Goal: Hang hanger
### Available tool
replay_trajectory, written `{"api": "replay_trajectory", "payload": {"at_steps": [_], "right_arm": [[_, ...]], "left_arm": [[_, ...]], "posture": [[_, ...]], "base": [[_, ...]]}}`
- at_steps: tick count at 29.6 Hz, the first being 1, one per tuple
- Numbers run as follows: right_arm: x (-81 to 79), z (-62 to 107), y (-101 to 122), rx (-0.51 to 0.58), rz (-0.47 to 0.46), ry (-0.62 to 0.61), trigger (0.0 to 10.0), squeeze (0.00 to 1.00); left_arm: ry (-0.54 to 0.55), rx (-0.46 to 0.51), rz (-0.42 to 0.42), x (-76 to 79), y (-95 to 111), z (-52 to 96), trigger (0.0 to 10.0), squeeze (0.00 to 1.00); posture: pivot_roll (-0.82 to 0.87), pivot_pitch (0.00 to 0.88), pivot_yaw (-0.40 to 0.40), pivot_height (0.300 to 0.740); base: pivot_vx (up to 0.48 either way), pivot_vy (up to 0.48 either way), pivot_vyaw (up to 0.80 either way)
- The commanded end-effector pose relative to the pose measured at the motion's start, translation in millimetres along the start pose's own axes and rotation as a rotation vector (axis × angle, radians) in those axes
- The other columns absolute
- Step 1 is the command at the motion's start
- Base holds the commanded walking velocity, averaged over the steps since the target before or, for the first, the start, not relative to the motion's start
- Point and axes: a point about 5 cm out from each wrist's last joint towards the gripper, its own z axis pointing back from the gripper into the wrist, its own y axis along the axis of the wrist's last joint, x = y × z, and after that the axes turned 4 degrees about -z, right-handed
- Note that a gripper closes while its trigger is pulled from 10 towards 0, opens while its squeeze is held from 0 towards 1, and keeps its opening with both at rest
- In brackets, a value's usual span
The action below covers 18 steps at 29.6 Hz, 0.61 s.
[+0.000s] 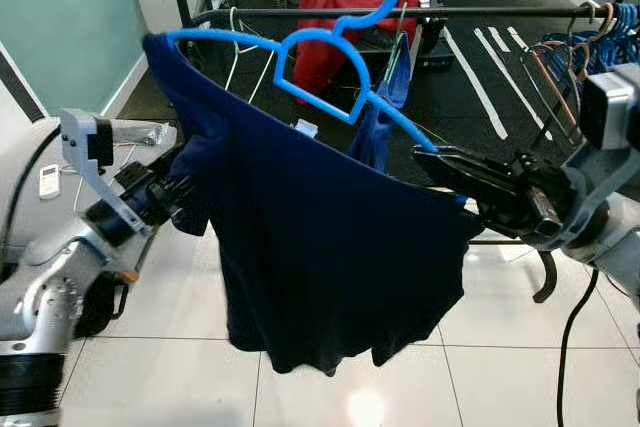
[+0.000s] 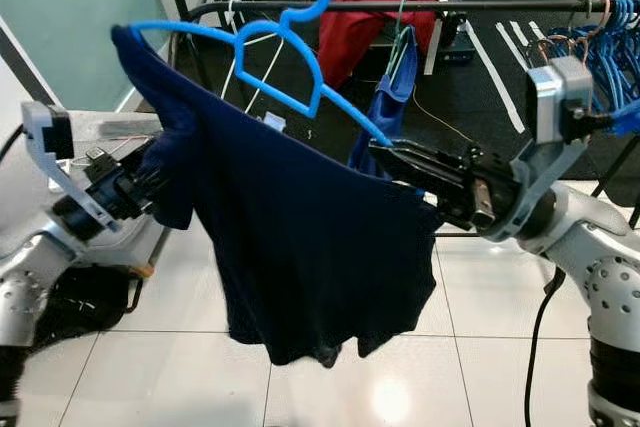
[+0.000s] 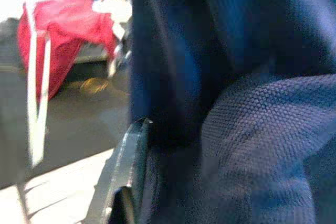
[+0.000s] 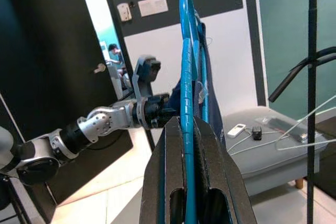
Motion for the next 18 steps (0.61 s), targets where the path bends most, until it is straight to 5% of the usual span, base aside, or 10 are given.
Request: {"api": "replay_trajectory", "payload": {"at_steps": [1,9,18], "right_arm": [[-5.4,0.4,11.1,0.031,0.030,0.042,0.0,0.00],[-9.2,3.1,13.8,0.012,0.016,0.081,0.0,0.00],[-12.1,5.8,18.6,-0.012,0.005,0.108,0.0,0.00]], "left_arm": [[0.003,-0.057,-0.033,-2.1,-5.9,5.7,10.0,1.00],[0.024,-0.131,-0.132,-17.3,1.9,22.4,10.0,1.00],[0.047,-0.445,-0.328,-32.1,-19.4,45.2,10.0,1.00]], "posture": [[-0.13,0.116,0.047,0.740],[-0.13,0.117,0.043,0.740],[-0.13,0.118,0.040,0.740]], "base": [[0.000,0.000,0.00],[0.000,0.000,0.00],[0.000,0.000,0.00]]}}
